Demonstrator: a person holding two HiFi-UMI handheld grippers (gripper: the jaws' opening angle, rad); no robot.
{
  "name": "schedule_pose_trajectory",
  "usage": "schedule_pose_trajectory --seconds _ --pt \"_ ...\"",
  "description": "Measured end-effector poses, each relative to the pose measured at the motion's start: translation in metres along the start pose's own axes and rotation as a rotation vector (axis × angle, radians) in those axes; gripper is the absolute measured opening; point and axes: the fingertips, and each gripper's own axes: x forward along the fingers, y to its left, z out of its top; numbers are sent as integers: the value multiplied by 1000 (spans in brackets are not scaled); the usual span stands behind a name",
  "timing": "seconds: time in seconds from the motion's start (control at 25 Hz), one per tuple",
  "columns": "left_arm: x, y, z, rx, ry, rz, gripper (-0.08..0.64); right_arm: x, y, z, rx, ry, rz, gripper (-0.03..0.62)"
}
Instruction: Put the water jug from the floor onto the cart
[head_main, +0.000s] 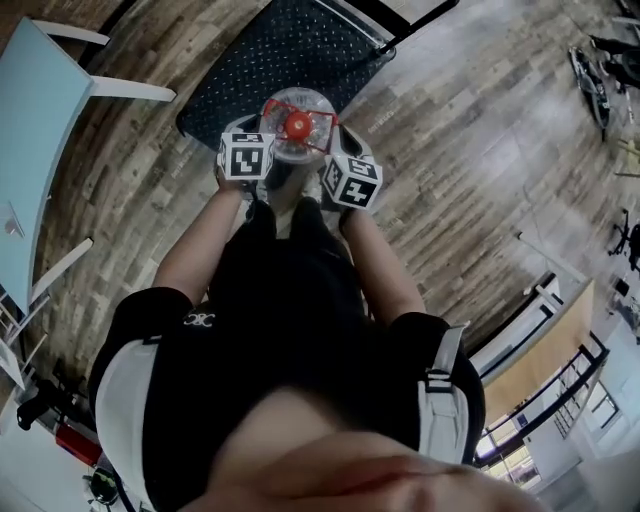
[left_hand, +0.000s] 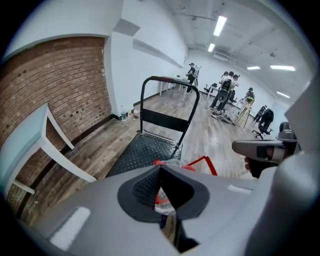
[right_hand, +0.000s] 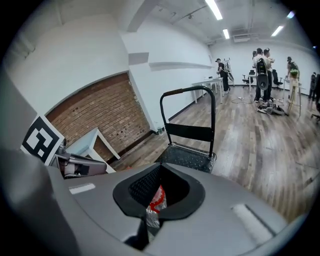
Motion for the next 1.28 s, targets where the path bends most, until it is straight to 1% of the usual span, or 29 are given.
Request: schedule_pose_trajectory --seconds 0.16,0.24,0.4,0.52,0.64,0.88,1.0,1.28 --pt "-35 -12 12 19 -35 -32 2 -25 20 20 14 -54 74 14" --pt "-49 -16 23 37 -73 -36 2 -34 26 34 -3 -85 90 14" --pt "-78 -20 49 84 -175 -21 2 -48 30 57 -37 -135 71 12" --pt "-98 -27 68 78 -228 -34 1 -59 27 70 -32 -154 49 12" --pt "-112 -32 86 66 -275 -48 2 -66 29 84 -39 -184 63 12" --pt "-133 -40 89 75 -303 -78 2 -94 42 105 -64 -285 73 12" --pt "-142 -45 92 63 -321 -88 2 -100 45 103 -78 -289 81 12" --pt "-149 -59 86 93 -311 -93 2 -113 40 83 -54 -268 85 12"
